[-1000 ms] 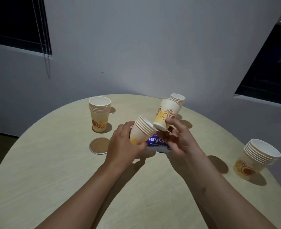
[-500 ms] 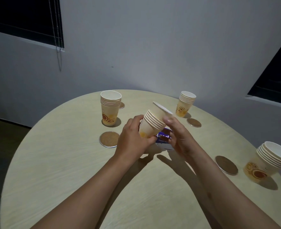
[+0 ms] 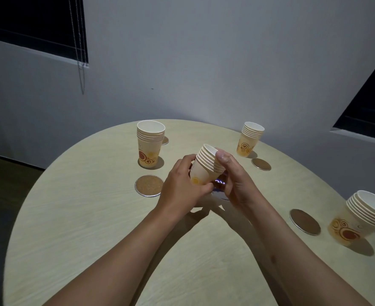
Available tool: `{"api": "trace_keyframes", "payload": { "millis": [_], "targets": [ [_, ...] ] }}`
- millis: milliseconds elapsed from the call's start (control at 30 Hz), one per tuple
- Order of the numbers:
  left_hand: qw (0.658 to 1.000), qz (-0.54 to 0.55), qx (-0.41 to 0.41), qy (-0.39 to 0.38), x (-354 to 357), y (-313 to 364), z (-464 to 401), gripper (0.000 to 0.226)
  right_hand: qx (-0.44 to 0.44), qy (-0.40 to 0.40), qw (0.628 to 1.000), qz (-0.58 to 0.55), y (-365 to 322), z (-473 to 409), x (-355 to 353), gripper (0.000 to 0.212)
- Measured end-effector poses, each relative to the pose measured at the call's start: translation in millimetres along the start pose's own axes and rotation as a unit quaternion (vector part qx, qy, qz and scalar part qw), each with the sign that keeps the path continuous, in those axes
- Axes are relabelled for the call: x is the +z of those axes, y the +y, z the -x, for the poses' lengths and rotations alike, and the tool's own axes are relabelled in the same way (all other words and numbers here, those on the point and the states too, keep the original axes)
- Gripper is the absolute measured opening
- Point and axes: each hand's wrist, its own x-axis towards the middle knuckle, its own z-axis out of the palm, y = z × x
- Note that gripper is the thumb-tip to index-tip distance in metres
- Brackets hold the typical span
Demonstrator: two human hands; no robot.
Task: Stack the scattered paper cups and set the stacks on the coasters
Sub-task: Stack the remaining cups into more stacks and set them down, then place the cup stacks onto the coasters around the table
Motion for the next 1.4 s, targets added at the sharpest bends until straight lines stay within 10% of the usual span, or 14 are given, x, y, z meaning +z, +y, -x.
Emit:
{"api": "trace_keyframes", "payload": {
  "millis": [333,433,600,900,1400],
  "targets": [
    [0.997,0.028,-0.020,-0.075,-4.0,3.1,-1.3,0.083,0.009,-0.034,0.995,0.090,18.1,11.7,-10.5,0.053],
    [0.993,-0.014,-0.040,-0.114,-16.4,1.0,-6.0,0.080,0.013,0.055,0.993,0.102,16.2,8.2,-27.7,0.029],
    [0.996,-0.002,-0.081,-0.041,-22.4,-8.9,-14.3,0.018,0.047,0.249,0.961,0.111,23.3,-6.4,-70.2,0.047],
    [0.987,-0.113,0.008,-0.112,57.1,9.5,-54.7,0.012,0.014,0.456,0.881,0.125,36.1,-38.3,-140.3,0.057],
    [0.967,-0.151,-0.074,-0.194,90.0,-14.0,-113.2,0.020,0.025,0.358,0.910,0.208,44.6,-148.2,-203.3,0.068]
  ]
}}
